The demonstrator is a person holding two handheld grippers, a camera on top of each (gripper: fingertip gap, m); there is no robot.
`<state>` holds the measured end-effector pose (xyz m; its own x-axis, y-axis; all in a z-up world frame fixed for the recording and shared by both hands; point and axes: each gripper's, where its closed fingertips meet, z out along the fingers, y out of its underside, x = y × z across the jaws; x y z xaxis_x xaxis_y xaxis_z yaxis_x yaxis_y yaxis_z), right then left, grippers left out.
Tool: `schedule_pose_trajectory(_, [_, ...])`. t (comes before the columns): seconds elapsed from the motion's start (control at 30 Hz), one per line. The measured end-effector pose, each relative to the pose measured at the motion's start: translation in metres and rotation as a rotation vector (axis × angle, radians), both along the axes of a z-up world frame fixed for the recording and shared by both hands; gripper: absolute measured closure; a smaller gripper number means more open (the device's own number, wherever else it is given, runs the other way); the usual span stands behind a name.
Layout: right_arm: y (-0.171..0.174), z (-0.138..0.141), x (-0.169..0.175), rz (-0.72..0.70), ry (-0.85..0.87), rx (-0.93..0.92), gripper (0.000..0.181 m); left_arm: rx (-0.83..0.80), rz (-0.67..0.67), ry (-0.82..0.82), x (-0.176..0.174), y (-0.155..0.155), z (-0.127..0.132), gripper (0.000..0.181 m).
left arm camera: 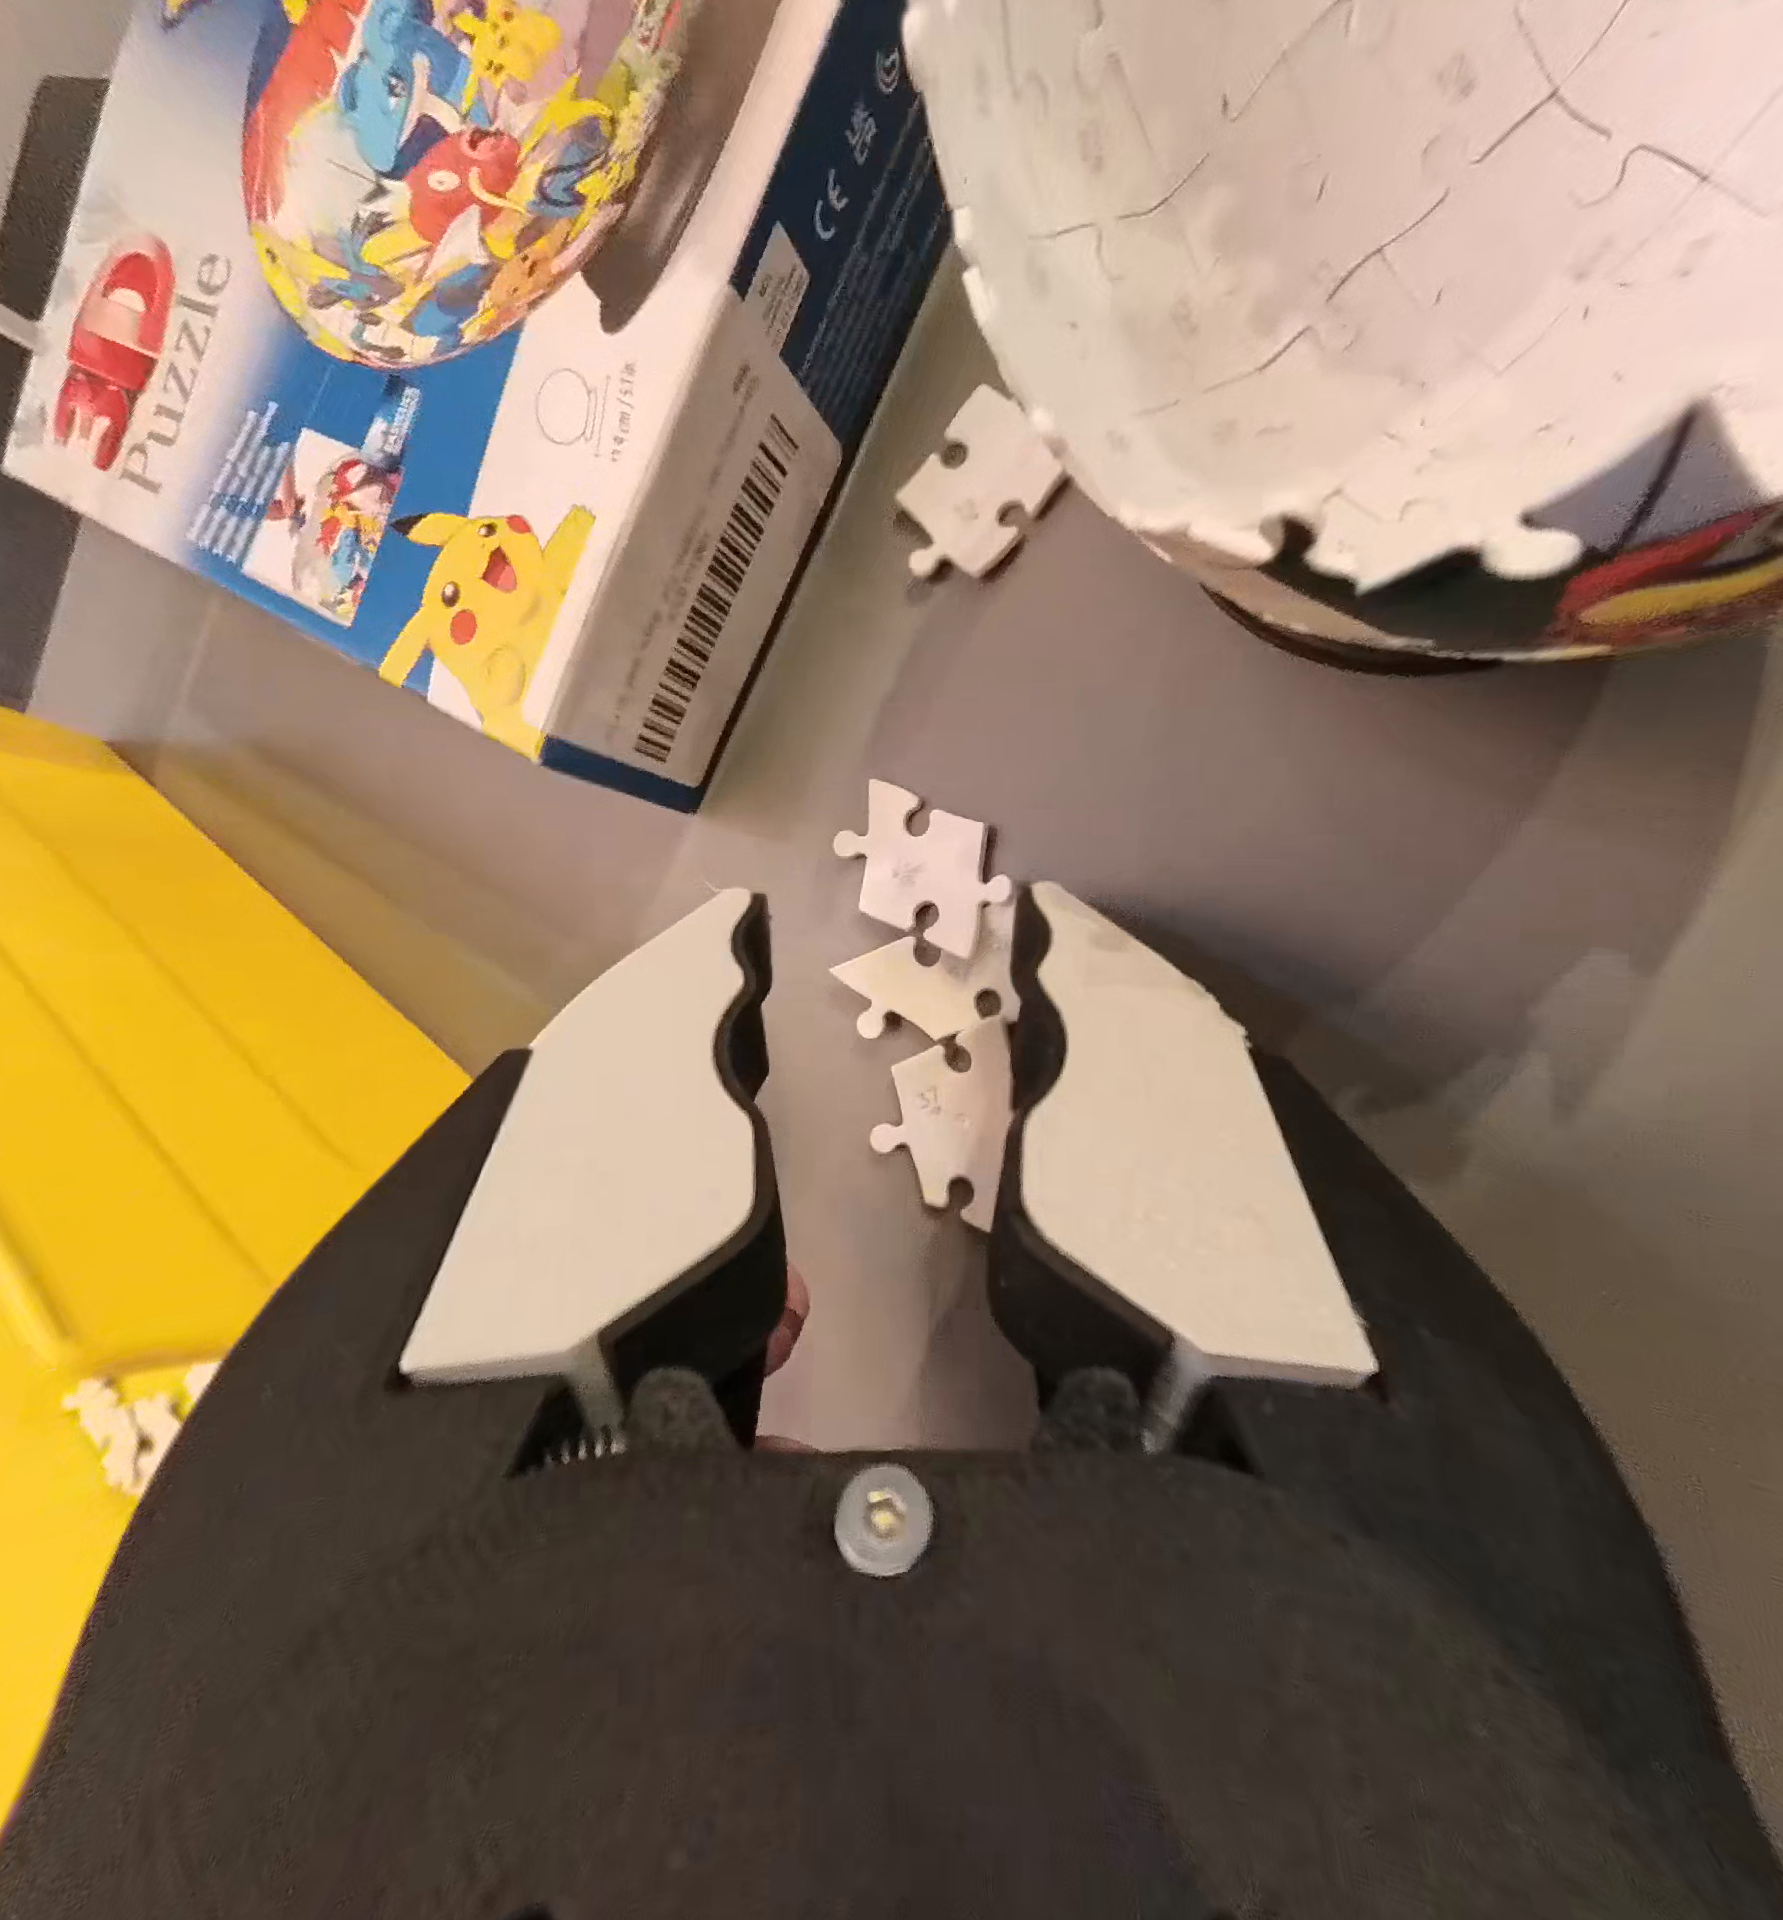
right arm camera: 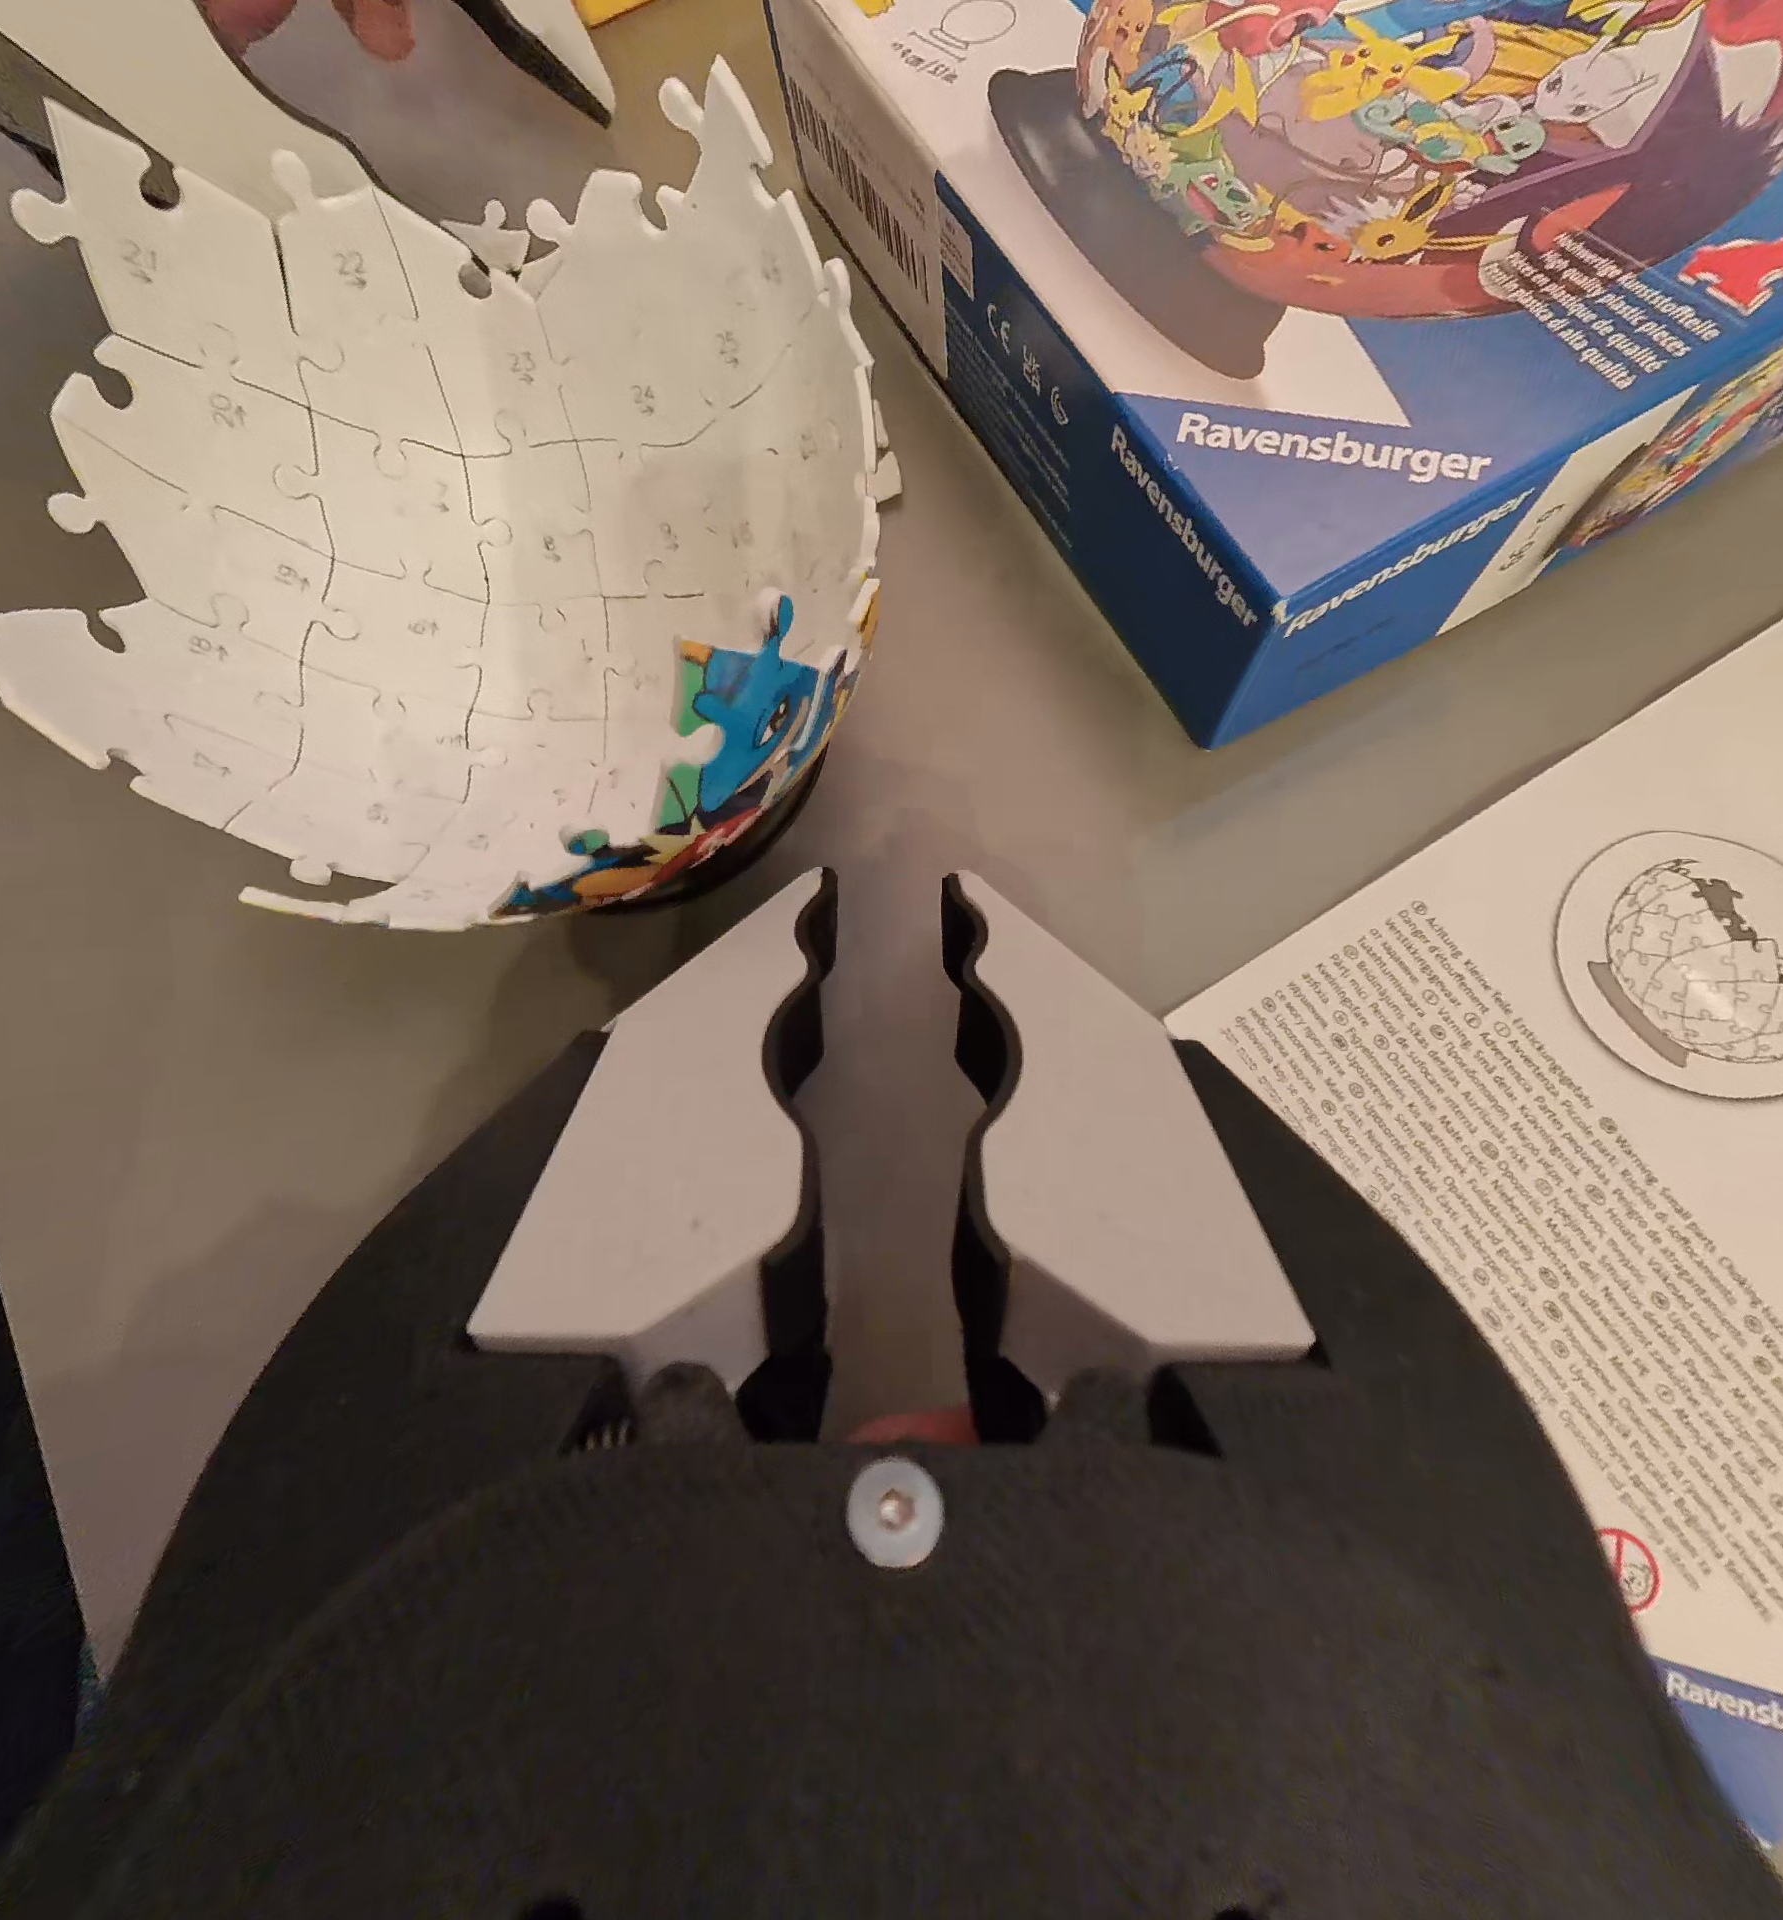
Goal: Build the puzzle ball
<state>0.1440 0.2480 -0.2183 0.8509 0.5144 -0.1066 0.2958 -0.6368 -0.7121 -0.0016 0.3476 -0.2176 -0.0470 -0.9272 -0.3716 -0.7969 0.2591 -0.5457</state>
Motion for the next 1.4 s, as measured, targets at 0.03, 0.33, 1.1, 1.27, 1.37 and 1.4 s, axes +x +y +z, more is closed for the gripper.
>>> schedule_pose_trajectory(0.03, [-0.001,-0.001,0.001,0.001,-0.005,0.001,0.163,0.003,-0.019,-0.005,0.003,-0.002,0.0,0.137])
schedule_pose_trajectory(0.33, [-0.003,-0.006,0.007,-0.008,0.002,-0.009,0.163,-0.03,-0.127,-0.05,0.047,-0.015,-0.004,0.135])
schedule_pose_trajectory(1.1, [-0.005,-0.007,0.013,0.009,0.028,-0.008,0.163,-0.066,-0.043,0.081,0.001,0.0,-0.013,0.159])
schedule_pose_trajectory(1.27, [-0.005,-0.006,0.012,0.017,0.031,-0.005,0.163,-0.04,-0.155,0.094,0.002,-0.02,-0.017,0.18])
schedule_pose_trajectory(1.37, [-0.006,-0.005,0.011,0.02,0.032,-0.004,0.163,-0.059,-0.223,0.092,0.001,-0.037,-0.015,0.178])
schedule_pose_trajectory(1.4, [-0.006,-0.005,0.012,0.019,0.033,-0.003,0.163,-0.068,-0.212,0.073,0.0,-0.038,-0.012,0.169])
